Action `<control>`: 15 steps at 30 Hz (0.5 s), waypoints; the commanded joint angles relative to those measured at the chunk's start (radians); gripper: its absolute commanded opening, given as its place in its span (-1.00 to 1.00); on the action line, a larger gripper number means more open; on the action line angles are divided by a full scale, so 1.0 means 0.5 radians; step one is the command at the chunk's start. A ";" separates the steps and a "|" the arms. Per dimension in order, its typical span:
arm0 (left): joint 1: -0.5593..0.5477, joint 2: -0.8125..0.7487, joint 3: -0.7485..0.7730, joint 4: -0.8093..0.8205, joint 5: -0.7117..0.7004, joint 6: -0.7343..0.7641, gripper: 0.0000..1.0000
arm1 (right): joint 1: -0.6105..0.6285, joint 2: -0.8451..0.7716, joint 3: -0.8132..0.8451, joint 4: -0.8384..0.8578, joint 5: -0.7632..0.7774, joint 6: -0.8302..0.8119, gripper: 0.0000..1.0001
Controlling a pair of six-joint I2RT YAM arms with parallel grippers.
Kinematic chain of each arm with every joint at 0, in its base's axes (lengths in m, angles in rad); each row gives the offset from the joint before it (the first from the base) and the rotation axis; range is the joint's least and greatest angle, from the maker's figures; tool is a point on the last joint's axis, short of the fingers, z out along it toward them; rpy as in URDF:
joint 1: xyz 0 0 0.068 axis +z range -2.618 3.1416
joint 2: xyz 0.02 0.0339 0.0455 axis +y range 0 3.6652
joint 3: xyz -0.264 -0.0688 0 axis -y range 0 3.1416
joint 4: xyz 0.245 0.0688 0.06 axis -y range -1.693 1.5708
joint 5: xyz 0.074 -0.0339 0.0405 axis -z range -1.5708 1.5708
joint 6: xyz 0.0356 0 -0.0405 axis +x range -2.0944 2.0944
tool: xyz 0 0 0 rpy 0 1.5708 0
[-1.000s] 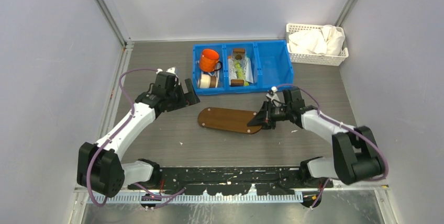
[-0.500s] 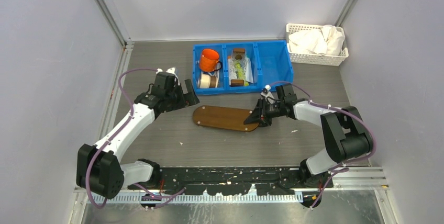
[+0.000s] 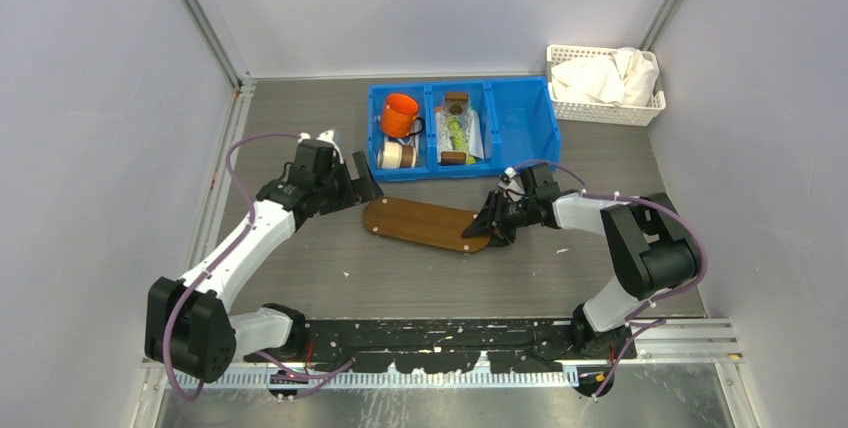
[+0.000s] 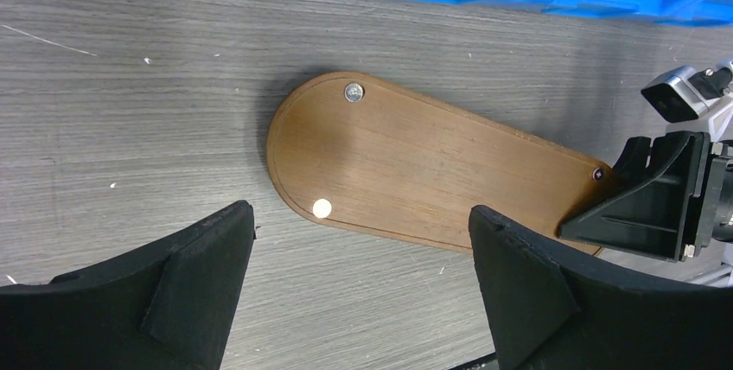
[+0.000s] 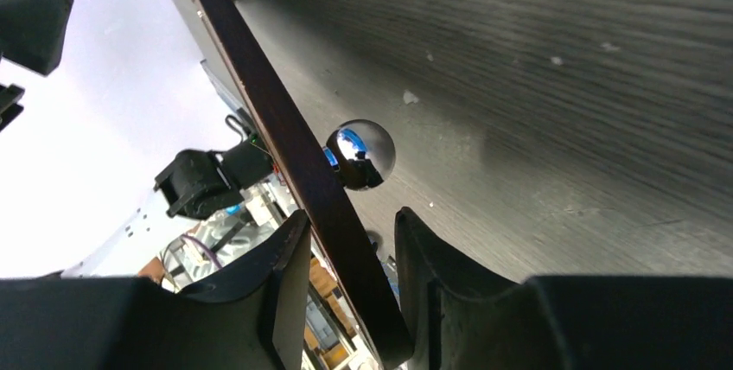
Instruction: Prepare toiletry sets of a toothbrush and toothpaste on the tray
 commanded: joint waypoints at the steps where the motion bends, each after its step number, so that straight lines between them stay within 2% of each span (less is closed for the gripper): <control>1: 0.000 -0.030 -0.038 0.128 0.050 -0.047 0.89 | -0.016 0.141 -0.061 -0.472 1.315 0.083 -0.34; 4: 0.001 -0.022 -0.039 0.134 0.059 -0.051 0.89 | -0.025 0.161 -0.039 -0.483 1.369 0.099 -0.32; 11: 0.001 -0.038 -0.039 0.134 0.041 -0.051 0.88 | -0.059 0.230 0.000 -0.499 1.391 0.103 -0.13; 13: 0.000 -0.037 -0.041 0.135 0.038 -0.048 0.88 | -0.063 0.200 0.007 -0.521 1.405 0.102 0.14; 15: 0.001 -0.032 -0.043 0.137 0.036 -0.045 0.88 | -0.064 0.173 0.019 -0.559 1.411 0.085 0.31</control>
